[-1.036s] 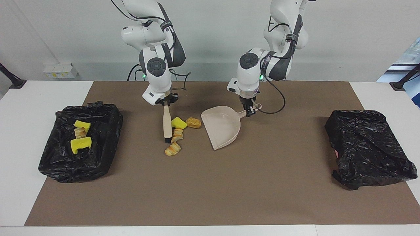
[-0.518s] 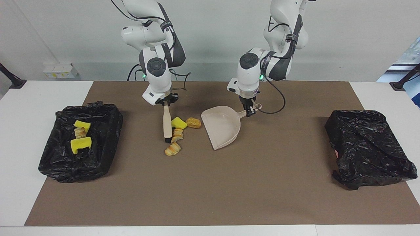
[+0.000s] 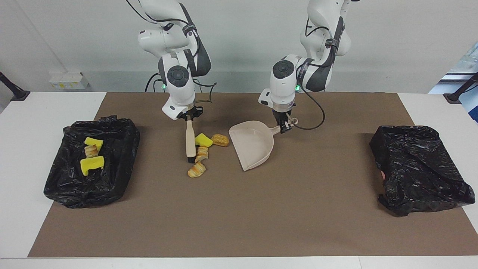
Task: Sweep and dump trash in bin
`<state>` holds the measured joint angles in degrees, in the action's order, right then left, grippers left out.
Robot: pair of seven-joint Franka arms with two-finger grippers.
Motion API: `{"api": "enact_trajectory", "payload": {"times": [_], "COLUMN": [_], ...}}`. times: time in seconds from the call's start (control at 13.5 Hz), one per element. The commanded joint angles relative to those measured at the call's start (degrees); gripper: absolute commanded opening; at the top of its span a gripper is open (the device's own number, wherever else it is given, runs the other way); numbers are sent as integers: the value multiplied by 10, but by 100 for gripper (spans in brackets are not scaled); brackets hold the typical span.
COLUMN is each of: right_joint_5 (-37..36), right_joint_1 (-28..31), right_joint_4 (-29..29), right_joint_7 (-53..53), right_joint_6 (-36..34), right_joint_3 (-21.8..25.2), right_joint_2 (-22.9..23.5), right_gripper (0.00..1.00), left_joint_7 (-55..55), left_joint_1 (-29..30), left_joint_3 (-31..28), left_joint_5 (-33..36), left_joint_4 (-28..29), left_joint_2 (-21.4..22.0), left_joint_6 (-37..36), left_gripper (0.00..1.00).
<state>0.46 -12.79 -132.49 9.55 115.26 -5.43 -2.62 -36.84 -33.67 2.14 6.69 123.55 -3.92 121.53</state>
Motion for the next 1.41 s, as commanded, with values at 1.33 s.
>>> {"api": "enact_trajectory", "payload": {"times": [1.33], "right_joint_5": [144], "right_joint_1": [-105], "right_joint_4": [200], "right_joint_7": [80], "right_joint_6": [-56], "right_joint_3": [-1], "right_joint_2": [117], "right_gripper": [0], "left_joint_7": [10], "left_joint_1": [6], "left_joint_3": [-2], "left_joint_5": [9], "left_joint_4": [28], "left_joint_2": [22], "left_joint_6": [7], "left_gripper": [0]}}
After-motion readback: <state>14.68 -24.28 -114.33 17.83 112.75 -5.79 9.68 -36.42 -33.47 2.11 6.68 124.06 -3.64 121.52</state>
